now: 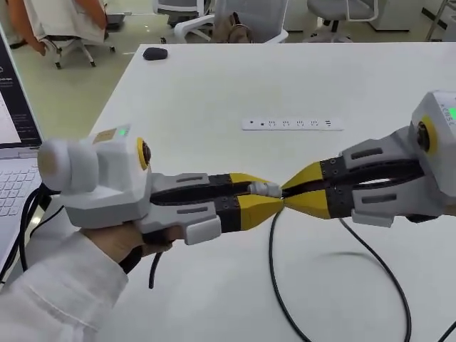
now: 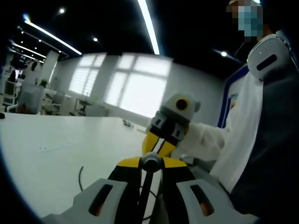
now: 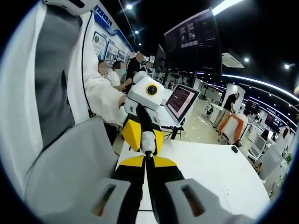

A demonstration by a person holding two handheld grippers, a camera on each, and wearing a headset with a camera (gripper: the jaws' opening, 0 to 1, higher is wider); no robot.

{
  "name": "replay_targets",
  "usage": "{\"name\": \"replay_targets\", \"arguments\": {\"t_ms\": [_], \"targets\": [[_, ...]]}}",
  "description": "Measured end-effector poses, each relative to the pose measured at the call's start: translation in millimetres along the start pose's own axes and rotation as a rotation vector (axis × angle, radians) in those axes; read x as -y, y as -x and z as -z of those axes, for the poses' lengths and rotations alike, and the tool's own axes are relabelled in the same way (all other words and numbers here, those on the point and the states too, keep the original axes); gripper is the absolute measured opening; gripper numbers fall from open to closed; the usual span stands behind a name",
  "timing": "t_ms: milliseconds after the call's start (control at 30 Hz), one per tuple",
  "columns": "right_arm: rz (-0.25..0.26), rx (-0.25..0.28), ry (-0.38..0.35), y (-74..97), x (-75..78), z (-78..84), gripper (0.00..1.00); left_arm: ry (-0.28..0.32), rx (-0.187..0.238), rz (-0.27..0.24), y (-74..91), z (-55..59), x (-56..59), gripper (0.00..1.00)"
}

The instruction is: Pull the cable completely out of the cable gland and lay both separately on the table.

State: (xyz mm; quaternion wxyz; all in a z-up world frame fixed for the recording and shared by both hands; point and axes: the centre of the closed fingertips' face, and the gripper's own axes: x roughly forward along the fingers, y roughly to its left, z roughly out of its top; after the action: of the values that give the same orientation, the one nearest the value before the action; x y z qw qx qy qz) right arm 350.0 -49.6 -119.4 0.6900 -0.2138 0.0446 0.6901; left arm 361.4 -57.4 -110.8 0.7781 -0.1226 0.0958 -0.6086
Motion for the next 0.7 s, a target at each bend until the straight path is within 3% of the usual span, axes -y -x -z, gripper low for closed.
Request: {"name": "replay_targets", "arguments": {"t_ms": [700], "targets": [[0.049, -0.027, -0.035, 18.6, 5.5, 17.1, 0.02, 0.004, 0.007, -0.030, 11.0, -1.3, -6.7, 0.17]]}}
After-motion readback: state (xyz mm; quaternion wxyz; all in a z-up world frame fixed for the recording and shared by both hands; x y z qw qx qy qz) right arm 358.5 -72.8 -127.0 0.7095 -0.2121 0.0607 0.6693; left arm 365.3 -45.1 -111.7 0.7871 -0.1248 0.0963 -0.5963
